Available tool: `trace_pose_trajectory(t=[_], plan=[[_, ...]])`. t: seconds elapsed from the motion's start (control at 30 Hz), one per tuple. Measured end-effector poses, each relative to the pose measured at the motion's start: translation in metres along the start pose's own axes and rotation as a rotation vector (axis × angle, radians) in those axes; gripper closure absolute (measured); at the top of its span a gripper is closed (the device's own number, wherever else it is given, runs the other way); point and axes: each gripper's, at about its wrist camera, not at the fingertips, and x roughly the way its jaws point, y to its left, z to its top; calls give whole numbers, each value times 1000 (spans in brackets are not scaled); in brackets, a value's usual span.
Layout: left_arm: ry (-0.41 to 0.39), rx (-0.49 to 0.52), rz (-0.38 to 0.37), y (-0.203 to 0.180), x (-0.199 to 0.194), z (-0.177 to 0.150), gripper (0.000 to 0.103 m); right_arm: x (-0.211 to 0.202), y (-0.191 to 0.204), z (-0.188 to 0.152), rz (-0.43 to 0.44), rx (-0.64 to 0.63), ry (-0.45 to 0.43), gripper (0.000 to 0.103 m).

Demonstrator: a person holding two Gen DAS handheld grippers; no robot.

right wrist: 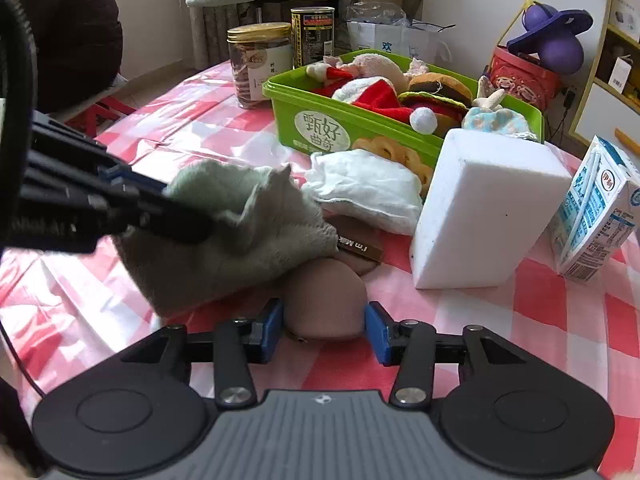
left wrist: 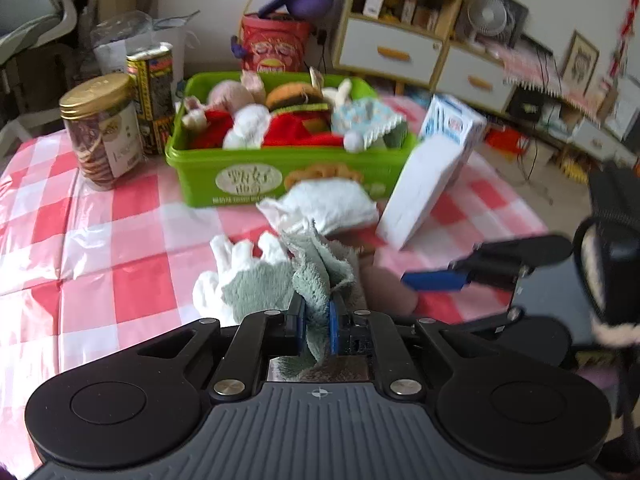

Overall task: Organize soft objects
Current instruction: 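Lift and carry the cloth and brown plush over the green bin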

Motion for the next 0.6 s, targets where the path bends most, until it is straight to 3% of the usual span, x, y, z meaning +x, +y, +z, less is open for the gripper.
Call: trace_pose_trajectory(t=[0.3,0.6], plan=[[-120,-127,-33,15,-34,19,95,-28,-7,10,42,54,-71,86],[-203,-228,-20,35,-55,31,95,-59,-14,29,51,136,-179,86]])
